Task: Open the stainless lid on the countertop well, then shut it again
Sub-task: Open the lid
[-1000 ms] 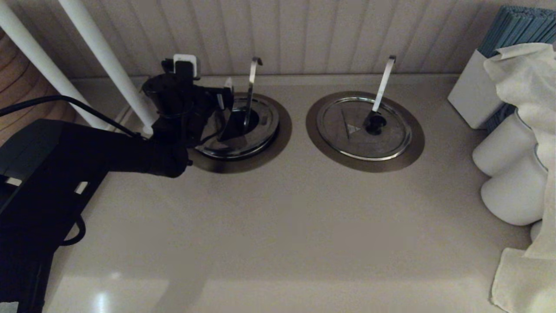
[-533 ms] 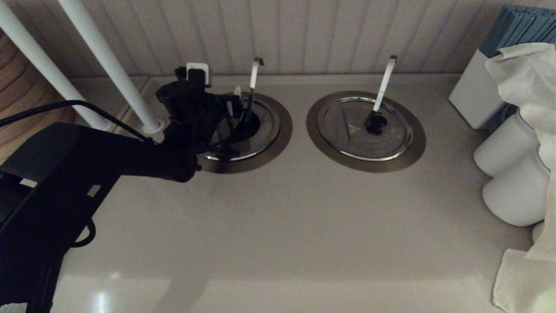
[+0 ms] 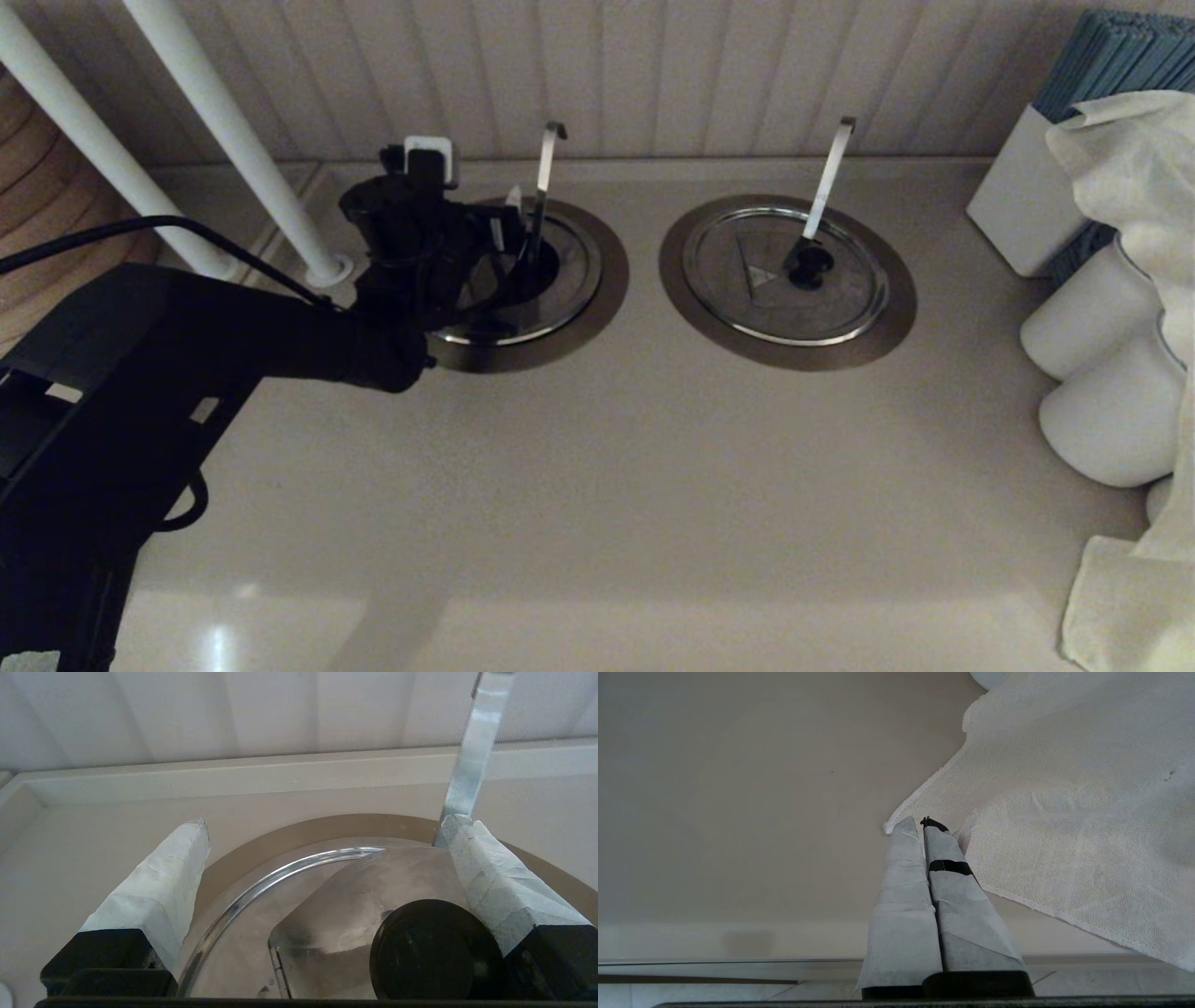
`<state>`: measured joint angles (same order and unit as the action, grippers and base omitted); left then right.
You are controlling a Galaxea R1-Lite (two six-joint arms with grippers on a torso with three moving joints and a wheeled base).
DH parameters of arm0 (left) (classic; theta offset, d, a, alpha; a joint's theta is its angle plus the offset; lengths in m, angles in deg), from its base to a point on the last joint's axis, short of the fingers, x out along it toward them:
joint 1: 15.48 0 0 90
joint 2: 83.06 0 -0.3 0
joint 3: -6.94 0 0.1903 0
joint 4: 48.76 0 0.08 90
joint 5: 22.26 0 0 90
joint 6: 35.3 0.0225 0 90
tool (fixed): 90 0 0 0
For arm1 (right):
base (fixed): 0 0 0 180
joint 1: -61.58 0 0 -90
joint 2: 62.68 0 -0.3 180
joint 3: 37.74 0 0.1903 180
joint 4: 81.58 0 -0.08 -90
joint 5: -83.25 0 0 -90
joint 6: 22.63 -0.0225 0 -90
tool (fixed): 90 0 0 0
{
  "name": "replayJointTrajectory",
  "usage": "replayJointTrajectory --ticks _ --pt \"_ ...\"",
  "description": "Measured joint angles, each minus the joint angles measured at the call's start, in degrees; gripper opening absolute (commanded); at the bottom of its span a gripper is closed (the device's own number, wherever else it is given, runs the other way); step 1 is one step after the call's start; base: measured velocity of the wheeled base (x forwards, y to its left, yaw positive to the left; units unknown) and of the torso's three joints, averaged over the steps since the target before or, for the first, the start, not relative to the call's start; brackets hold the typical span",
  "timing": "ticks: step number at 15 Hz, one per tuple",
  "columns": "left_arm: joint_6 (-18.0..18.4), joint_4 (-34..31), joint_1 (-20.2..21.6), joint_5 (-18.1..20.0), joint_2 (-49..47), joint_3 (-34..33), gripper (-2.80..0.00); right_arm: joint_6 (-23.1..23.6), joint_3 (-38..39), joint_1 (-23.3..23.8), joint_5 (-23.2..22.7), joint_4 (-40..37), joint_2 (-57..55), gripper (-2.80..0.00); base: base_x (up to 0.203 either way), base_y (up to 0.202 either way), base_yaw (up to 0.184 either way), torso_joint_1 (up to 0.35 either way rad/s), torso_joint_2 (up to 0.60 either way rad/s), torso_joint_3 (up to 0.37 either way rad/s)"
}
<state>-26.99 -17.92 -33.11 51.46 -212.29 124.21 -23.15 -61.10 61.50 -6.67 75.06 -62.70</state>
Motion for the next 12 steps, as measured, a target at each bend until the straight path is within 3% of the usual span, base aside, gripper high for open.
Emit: replayJointTrajectory --ticks 5,12 --pt "-1.1 0.2 0.2 0.4 3.0 -4.1 0.0 0.0 0.0 0.0 0.0 0.0 0.0 -2.8 0.0 0.0 0.0 0.0 0.0 0.0" --pt "-1.2 0.0 0.7 0.7 4.4 -4.7 0.0 0.0 0.0 0.0 0.0 0.0 0.0 -2.8 0.0 0.0 0.0 0.0 0.0 0.0"
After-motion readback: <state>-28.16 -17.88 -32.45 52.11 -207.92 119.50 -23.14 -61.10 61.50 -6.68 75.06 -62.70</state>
